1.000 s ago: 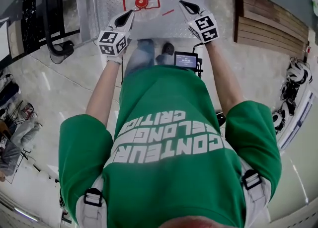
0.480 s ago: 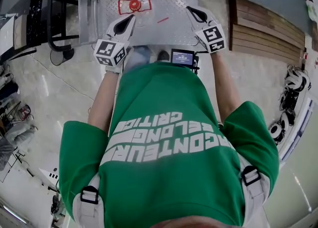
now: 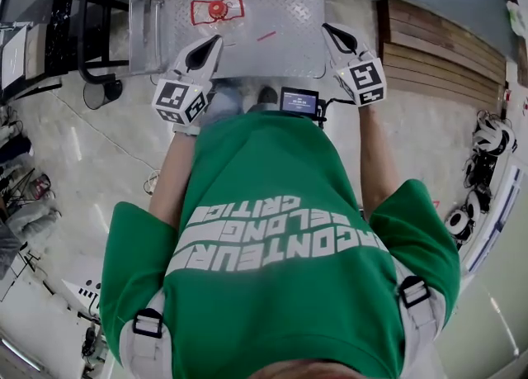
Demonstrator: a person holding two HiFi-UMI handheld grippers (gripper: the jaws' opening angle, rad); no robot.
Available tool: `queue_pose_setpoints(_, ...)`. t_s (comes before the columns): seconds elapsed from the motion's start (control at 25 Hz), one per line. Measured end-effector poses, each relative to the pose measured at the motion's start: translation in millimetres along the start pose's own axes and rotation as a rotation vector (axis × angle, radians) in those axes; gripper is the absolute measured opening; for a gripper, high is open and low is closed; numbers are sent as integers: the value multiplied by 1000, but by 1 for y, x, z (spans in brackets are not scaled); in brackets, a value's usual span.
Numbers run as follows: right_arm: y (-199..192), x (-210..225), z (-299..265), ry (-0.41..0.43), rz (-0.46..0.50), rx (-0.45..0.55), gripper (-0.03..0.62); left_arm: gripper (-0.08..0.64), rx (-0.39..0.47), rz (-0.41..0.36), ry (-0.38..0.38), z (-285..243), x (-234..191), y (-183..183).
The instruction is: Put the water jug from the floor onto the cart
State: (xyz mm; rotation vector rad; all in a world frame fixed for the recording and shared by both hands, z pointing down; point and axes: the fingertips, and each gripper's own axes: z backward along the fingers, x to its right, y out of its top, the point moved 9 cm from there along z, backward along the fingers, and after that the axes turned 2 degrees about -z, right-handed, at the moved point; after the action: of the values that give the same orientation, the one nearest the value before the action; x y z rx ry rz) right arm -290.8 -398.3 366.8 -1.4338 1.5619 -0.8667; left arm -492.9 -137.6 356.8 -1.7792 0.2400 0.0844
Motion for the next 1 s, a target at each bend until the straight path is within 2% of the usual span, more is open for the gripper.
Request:
queue_pose_setpoints(0.36, 20, -33, 2, 51, -10, 13, -6, 14, -18, 2, -30, 1, -7, 1)
queue_pose_setpoints(1.0, 66, -89, -71, 130, 10, -20, -8, 14, -9, 49, -17, 47, -68, 2)
